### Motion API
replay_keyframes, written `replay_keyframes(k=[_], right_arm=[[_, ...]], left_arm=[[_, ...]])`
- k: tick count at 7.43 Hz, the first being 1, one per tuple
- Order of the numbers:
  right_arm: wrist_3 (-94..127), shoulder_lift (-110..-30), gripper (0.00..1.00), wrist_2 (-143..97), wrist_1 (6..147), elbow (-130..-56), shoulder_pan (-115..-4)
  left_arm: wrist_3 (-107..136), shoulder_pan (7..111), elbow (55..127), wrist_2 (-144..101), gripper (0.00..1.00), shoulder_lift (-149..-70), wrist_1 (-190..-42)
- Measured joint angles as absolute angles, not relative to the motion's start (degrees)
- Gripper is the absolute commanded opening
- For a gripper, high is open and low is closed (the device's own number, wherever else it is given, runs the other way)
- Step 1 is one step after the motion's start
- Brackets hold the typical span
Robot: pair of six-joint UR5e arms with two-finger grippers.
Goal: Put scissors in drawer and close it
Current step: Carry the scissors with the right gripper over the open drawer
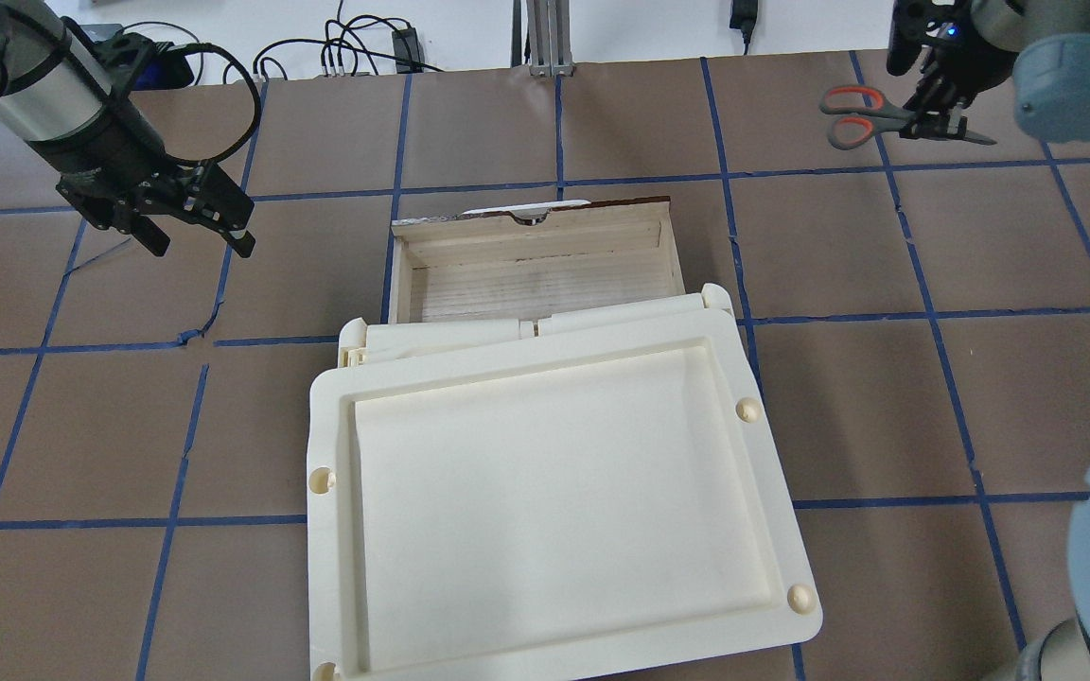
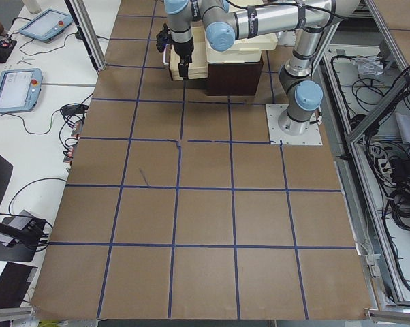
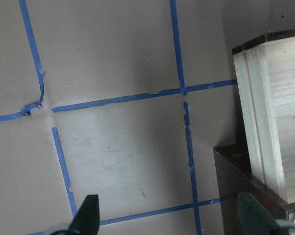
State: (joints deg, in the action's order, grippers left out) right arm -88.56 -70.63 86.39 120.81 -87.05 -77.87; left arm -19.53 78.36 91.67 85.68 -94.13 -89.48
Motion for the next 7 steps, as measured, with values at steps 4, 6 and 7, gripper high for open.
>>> replay_keyframes(k=[4,6,7], right_arm=[[-70.3,-74.0,0.0,85.8,118.3,-85.9,-97.7],[-65.3,-73.7,0.0,86.4,118.4,-85.9,-105.8],[-64.1,-73.3,0.0,86.5,118.2,-86.3,-108.3]], left_arm=[[-19.5,78.4,91.7,85.6,1.0,-94.1,-89.5],[-19.8,78.2,91.6,85.8,1.0,-93.8,-89.6],[-19.9,78.0,91.4,85.8,1.0,-93.7,-89.7]])
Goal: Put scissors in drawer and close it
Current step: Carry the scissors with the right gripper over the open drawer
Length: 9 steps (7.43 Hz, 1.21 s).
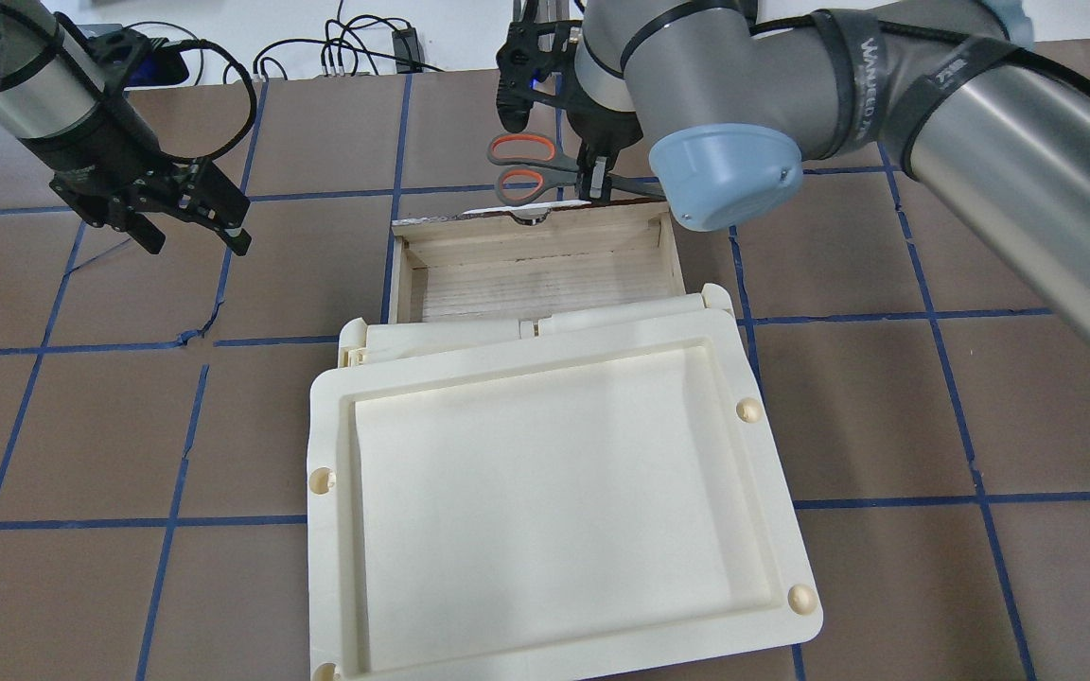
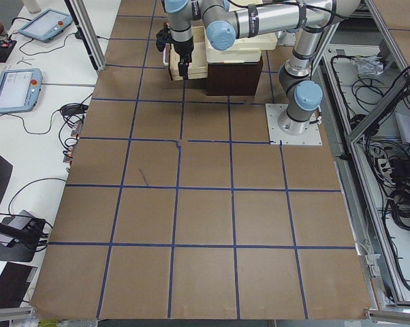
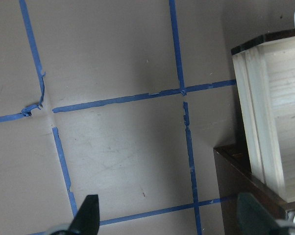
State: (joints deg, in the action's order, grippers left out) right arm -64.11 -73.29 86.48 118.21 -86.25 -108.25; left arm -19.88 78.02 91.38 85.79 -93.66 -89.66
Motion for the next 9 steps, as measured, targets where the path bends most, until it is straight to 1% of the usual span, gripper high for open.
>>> replay_keyframes(k=[4,6,9], right_arm=[[-63.0,-70.3,0.0,86.4,117.4,-87.7,-112.4],[-63.0,-69.4,0.0,86.2,117.2,-87.8,-113.2],[-63.1,-68.0,0.0,85.7,117.0,-87.9,-113.5]], left_arm=[[-15.0,77.8,90.0,91.5,1.0,-93.5,-90.0],[-9.0,78.7,90.1,88.5,1.0,-93.3,-89.6],[-6.3,79.0,90.5,88.3,1.0,-93.0,-86.9]])
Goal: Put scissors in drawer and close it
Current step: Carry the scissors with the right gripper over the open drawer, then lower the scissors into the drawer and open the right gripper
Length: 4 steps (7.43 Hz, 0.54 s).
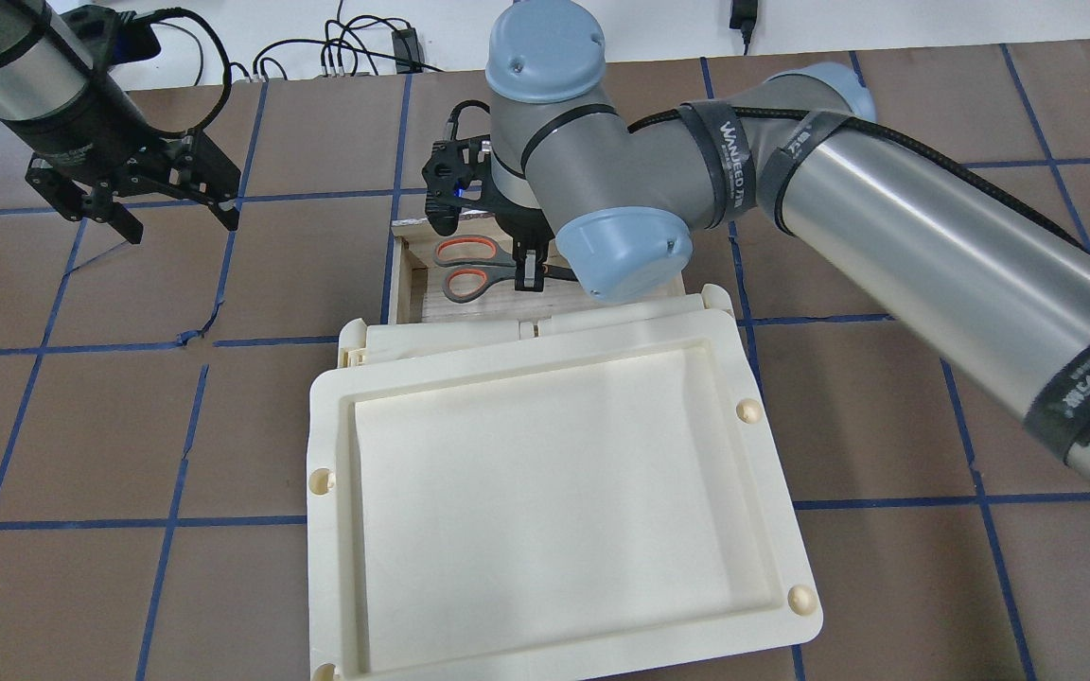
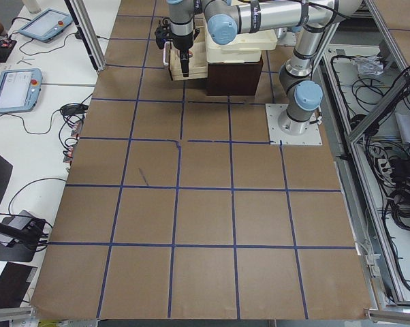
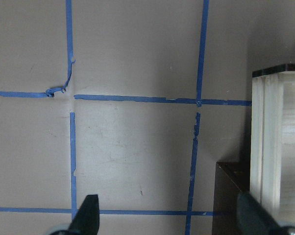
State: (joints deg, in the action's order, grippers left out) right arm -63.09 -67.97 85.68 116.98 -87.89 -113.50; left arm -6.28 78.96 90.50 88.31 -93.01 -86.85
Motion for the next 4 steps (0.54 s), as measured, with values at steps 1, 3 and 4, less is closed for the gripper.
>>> replay_keyframes(k=[1,3,4], right_arm=[[-63.1,-67.0,0.0,85.6,117.1,-87.8,-113.6],[-63.0,-65.9,0.0,85.8,117.1,-87.8,-114.3],[-63.0,-65.7,0.0,86.1,117.0,-87.8,-114.6]], left_arm=[[-6.5,78.6,90.6,88.2,1.0,-93.0,-85.4],[-6.8,77.8,90.2,88.1,1.0,-93.1,-83.1],[-6.6,78.0,90.3,88.1,1.0,-93.1,-82.6]])
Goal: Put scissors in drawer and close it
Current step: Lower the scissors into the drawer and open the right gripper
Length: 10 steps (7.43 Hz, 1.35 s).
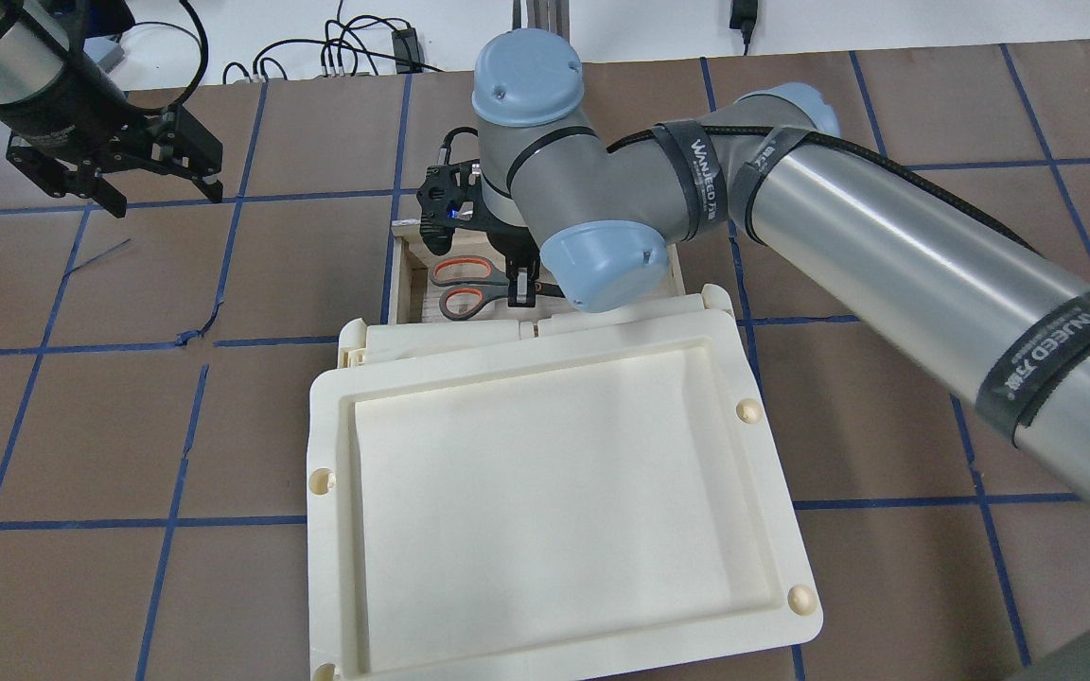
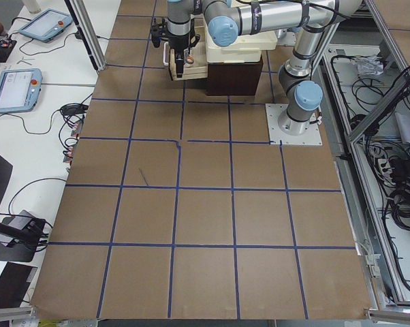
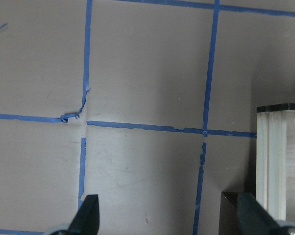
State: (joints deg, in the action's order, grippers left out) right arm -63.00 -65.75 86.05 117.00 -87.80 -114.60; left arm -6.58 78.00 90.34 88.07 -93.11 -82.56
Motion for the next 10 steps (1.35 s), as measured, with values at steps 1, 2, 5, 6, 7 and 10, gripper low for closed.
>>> replay_keyframes(k=[1,2,5,6,7,10], right_arm=[[-63.0,-65.8,0.0,86.3,116.7,-87.8,-114.7],[-63.0,-65.9,0.0,86.5,116.2,-87.8,-114.8],[-63.0,-66.0,0.03,86.6,115.6,-87.8,-114.9],[-63.0,-65.8,0.04,86.7,115.6,-87.8,-114.9],[-62.8,-65.7,0.1,86.6,115.6,-87.8,-114.9],[-62.6,-65.6,0.99,86.4,115.1,-88.0,-114.9]], left_arm=[[-6.5,78.3,90.7,88.1,1.0,-93.1,-82.3],[-6.6,78.5,91.4,88.3,1.0,-93.1,-82.3],[-7.3,78.1,90.4,88.2,1.0,-93.8,-82.0],[-7.9,77.8,90.0,88.1,1.0,-94.3,-81.7],[-8.9,77.7,90.2,87.8,1.0,-94.5,-81.3],[-9.5,77.9,91.5,87.4,1.0,-94.6,-80.9]])
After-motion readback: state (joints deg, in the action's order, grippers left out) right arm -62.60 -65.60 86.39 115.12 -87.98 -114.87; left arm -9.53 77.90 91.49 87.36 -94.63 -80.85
